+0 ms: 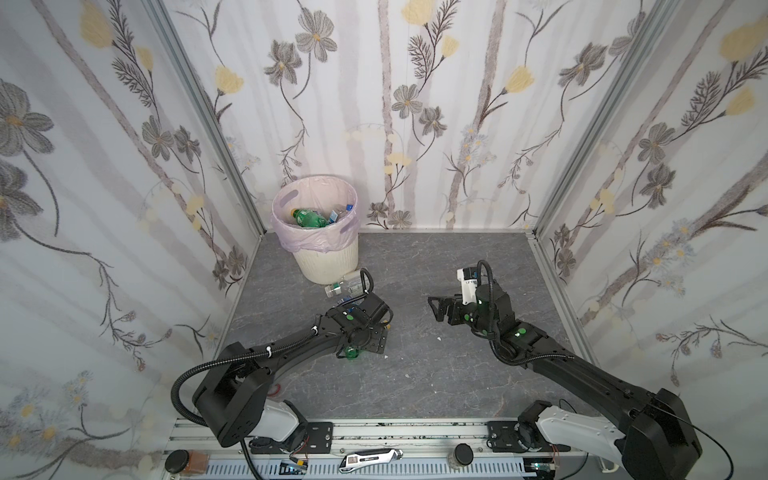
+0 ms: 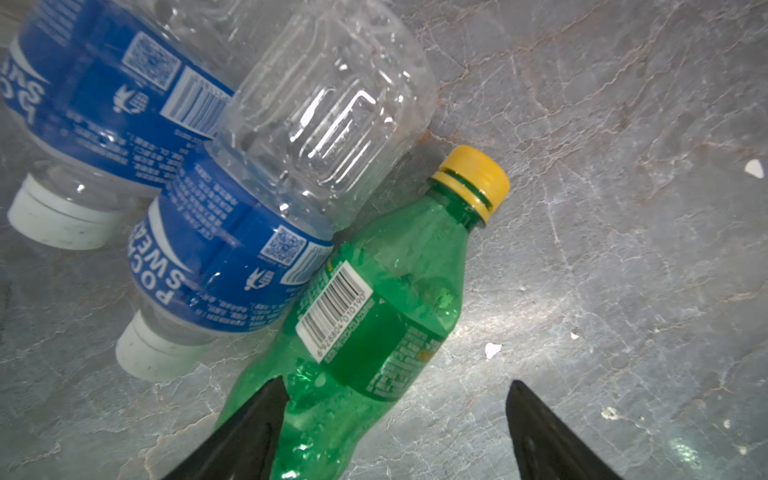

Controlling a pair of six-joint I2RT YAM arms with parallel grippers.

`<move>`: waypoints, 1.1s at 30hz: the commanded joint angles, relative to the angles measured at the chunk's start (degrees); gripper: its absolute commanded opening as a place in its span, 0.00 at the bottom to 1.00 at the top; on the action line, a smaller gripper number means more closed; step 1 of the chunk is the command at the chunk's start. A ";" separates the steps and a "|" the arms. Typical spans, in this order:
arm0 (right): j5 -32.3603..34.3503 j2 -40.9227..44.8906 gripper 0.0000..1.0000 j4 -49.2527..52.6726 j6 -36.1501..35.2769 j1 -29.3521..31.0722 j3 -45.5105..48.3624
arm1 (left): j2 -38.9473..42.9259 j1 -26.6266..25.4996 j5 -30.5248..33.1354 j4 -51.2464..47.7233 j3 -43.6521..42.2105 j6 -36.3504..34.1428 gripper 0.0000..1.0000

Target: Throw the plastic bottles in the bin

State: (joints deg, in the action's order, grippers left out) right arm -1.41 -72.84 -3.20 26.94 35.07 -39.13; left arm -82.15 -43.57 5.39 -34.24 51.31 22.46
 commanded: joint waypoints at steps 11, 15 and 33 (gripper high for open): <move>-7.15 -0.07 1.00 -5.56 -1.39 -0.09 2.77 | -2.58 -0.01 1.34 -0.06 0.31 -1.01 0.79; -7.29 -0.04 1.00 -5.92 -1.28 -0.08 2.94 | -3.31 -0.02 0.86 0.03 0.17 -0.99 0.77; -7.55 0.50 1.00 -7.17 -1.08 -0.09 4.90 | -8.13 -0.16 -1.69 2.41 1.69 -0.75 0.67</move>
State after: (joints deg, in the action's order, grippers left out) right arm -9.08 -72.58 -8.03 25.91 34.92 -34.52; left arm -89.84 -43.72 4.23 -32.84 52.40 21.39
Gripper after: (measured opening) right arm 0.995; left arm 0.677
